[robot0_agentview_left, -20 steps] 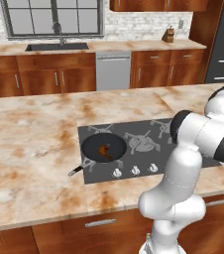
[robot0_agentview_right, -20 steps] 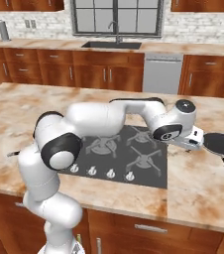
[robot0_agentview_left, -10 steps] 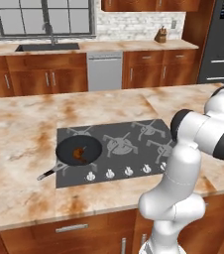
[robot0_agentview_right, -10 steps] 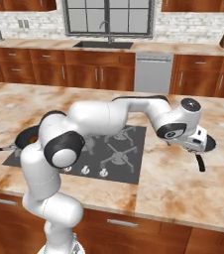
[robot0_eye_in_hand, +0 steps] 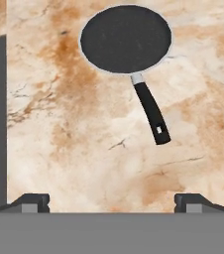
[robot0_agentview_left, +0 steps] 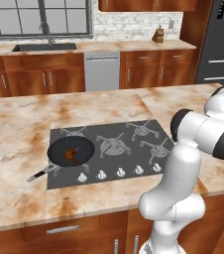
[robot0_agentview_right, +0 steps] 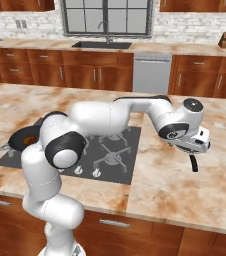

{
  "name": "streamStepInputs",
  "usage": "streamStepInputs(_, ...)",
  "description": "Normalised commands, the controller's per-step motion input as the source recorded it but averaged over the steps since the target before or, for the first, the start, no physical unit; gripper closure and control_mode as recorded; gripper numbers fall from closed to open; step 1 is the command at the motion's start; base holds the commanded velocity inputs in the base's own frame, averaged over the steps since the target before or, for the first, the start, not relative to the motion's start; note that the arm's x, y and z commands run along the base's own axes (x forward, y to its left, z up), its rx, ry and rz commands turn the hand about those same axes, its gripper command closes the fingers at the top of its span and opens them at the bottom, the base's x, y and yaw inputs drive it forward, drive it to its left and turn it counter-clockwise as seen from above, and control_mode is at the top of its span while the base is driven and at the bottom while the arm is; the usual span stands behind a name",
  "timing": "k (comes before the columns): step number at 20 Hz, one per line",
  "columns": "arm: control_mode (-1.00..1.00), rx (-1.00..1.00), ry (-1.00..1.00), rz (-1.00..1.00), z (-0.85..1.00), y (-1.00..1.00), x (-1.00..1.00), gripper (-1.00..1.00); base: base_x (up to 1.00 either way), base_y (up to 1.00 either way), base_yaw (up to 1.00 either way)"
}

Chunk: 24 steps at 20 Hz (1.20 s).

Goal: Place both pans onto different burners. Then place the tomato and the chicken drumstick on different pans.

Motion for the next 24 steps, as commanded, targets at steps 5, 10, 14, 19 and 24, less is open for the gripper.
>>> streamStepInputs(5,-1.00,0.00,0.00,0.00,0.00,-0.07,0.14,-1.00,0.04,-0.07,0.00)
streamStepInputs(10,-1.00,0.00,0.00,0.00,0.00,-0.30,0.18,-1.00,0.00,0.00,0.00)
streamStepInputs(14,-1.00,-0.01,0.01,0.00,0.00,-0.30,0.00,-1.00,0.00,0.00,0.00)
streamStepInputs(19,-1.00,-0.02,0.07,0.00,0.00,-0.11,0.00,-1.00,0.00,0.00,0.00)
streamStepInputs(24,-1.00,-0.02,0.14,0.00,-0.01,-0.01,0.00,-1.00,0.00,0.00,0.00)
